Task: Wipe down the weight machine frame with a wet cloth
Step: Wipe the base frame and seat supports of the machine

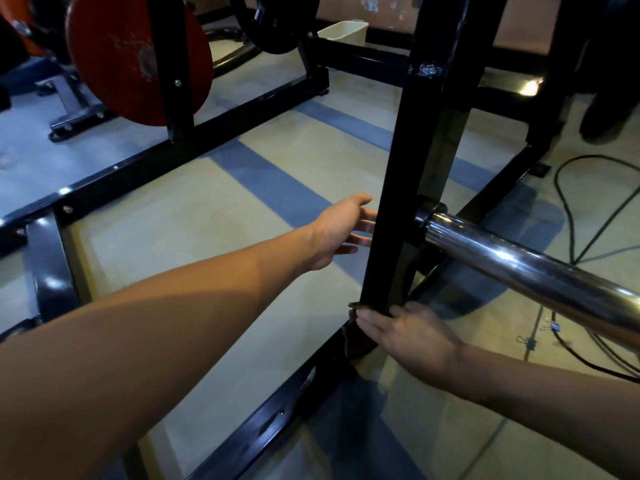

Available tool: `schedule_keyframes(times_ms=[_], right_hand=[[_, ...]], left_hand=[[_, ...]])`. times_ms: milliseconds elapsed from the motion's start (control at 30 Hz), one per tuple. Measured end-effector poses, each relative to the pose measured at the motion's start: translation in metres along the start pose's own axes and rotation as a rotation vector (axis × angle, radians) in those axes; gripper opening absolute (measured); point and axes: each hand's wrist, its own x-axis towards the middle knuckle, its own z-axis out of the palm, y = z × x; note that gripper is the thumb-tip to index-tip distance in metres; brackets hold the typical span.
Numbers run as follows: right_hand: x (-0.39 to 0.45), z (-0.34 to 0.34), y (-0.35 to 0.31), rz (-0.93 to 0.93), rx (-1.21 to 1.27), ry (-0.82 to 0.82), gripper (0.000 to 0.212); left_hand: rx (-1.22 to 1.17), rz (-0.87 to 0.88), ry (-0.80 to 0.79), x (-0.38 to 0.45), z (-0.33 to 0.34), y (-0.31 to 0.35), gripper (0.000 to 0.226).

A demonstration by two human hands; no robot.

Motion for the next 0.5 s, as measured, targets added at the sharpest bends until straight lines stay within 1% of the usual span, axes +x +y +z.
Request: schedule_keyframes(times_ms=[67,100,133,200,267,300,367,500], right_hand=[[0.007,-0.015,0.015,0.044,0.05,0.093,0.053],[0.01,-0.023,0.022,0.094,0.052,0.149,0.05],[0.014,-0.032,0.029,0.13,0.055,0.208,0.05],[0.013,-0.041,0.036,0.188,0.064,0.262,0.054],[0.009,-0.031,0.03,0.194,0.055,0.28,0.059],[0.006,-0.02,0.027,0.17,0.06,0.278,0.062],[0.001,0.001,0.018,0.079,0.088,0.21,0.068],[-0.003,0.011,0.011,-0.066,-0.026,0.057,0.073]], left_hand=[[0.002,-0.003,0.0,0.001,-0.001,-0.001,0.045],[0.004,-0.003,0.001,0.001,-0.001,-0.001,0.045],[0.004,0.0,0.001,0.002,-0.002,-0.002,0.045],[-0.001,0.013,-0.005,0.004,-0.001,-0.003,0.046],[-0.007,0.023,0.0,0.004,0.0,-0.004,0.045],[-0.008,0.025,0.006,0.004,0.001,-0.004,0.045],[-0.01,0.028,0.013,0.003,0.002,-0.002,0.044],[0.044,0.026,-0.001,0.001,0.002,0.001,0.044]])
